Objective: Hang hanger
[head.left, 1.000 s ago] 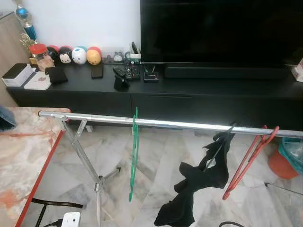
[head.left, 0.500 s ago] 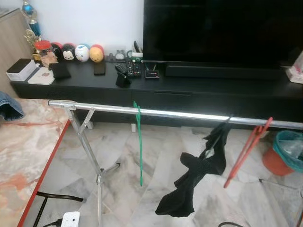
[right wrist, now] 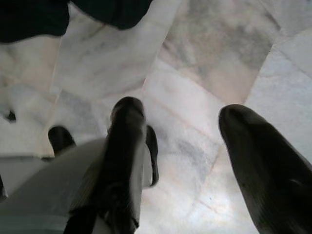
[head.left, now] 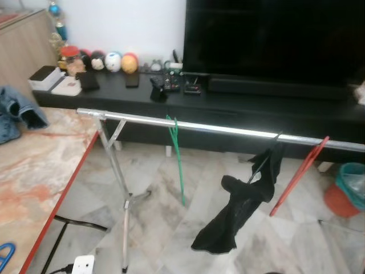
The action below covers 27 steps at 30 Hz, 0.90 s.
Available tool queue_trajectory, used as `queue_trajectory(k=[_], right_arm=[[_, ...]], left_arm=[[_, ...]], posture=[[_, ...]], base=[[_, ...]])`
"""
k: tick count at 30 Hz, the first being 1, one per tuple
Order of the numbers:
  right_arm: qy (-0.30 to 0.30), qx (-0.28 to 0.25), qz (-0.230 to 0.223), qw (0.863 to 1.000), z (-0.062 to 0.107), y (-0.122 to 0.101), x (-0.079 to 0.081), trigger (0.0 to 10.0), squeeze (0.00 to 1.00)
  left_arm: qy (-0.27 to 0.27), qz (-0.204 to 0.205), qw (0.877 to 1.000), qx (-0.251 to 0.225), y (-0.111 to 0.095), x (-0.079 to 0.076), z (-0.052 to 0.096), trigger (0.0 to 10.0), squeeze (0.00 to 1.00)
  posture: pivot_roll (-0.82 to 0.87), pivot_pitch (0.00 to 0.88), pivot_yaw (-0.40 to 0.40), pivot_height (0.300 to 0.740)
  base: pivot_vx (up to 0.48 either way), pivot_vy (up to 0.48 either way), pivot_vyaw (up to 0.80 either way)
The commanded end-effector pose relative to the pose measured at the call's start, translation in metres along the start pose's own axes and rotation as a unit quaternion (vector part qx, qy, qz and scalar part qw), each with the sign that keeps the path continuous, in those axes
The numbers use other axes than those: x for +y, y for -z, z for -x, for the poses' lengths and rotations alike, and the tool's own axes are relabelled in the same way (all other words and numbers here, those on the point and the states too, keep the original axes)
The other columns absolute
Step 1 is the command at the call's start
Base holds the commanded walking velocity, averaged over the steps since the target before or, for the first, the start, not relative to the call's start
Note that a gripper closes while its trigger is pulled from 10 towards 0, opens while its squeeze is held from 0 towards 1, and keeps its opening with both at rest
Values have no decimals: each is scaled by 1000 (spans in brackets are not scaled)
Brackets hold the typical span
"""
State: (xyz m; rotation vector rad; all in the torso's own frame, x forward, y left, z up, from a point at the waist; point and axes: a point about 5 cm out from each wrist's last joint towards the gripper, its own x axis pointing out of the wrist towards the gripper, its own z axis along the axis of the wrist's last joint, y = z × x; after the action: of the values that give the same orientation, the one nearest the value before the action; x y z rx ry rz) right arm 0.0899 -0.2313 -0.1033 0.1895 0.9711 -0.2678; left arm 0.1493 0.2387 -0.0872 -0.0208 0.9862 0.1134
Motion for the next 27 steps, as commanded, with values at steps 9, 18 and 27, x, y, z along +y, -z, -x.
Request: queue_trajectory(k=[9,18,27], right_arm=[[6,11,1,1000,3,7,-4,10000,0],[6,11,-3,1000,3,7,-3,10000,0],[7,8,-5,1000,2,5,-3,10000,0]], left_arm=[[3,-12,1000,3,1,1,0,10000,0],[0,-9,1000,1,-1,2,0,10000,0],[0,-8,1000,-1,-2,1,0,10000,0]], posture=[[36,0,1,740],[43,0,6,740],[40,0,5,740]], base=[[-252,0,0],[-250,0,0],[-251,0,0]])
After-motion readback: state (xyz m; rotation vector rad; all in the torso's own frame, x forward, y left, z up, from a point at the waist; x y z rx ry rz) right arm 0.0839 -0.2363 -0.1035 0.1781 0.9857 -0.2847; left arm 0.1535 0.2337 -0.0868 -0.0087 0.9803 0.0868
